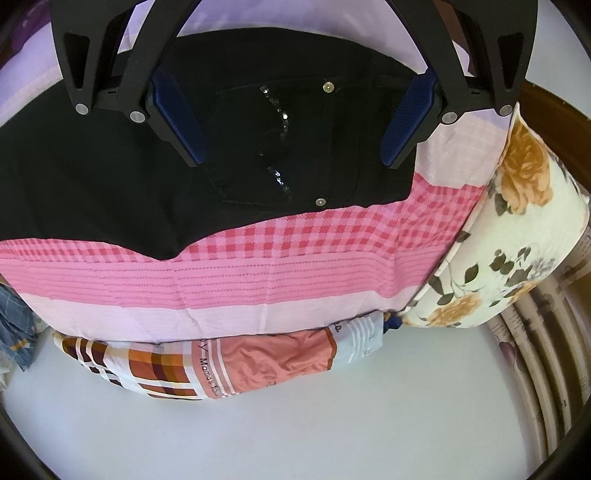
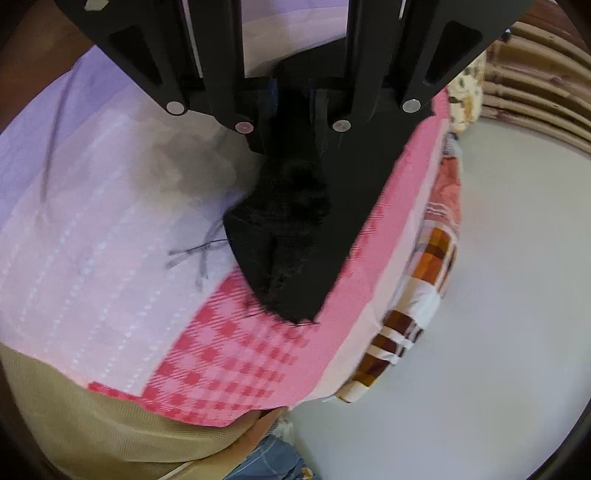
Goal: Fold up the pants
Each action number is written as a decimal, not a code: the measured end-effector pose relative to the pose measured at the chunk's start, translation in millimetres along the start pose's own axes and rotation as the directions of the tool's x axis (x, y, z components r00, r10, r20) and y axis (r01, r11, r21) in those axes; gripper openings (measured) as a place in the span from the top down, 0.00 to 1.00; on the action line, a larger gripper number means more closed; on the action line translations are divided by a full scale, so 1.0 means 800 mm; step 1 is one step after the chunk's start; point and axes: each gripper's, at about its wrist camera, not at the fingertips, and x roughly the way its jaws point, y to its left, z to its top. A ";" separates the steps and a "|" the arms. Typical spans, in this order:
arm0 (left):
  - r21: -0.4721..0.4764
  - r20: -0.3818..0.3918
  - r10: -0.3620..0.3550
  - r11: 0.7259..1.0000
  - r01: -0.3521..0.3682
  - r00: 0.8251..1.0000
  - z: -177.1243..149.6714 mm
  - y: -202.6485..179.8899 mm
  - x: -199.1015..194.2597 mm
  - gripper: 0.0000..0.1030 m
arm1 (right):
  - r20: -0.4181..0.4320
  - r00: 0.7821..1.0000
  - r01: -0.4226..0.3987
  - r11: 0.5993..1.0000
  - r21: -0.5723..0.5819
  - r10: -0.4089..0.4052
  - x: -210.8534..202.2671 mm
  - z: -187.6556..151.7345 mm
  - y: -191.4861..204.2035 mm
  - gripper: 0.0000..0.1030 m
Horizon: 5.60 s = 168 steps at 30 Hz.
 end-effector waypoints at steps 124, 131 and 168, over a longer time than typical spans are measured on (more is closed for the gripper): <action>-0.800 -0.096 -0.715 0.470 0.374 0.692 -0.148 0.248 0.108 0.32 | -0.721 0.689 -0.438 0.834 -0.335 0.072 0.239 -0.308 0.285 0.58; -0.852 -0.023 -0.738 0.367 0.373 0.674 -0.150 0.244 0.133 0.32 | -0.719 0.689 -0.432 0.850 -0.302 0.095 0.242 -0.305 0.285 0.58; -0.787 0.186 -0.659 0.344 0.512 0.729 -0.144 0.232 0.114 0.33 | -0.718 0.682 -0.436 0.865 -0.248 0.138 0.249 -0.300 0.276 0.58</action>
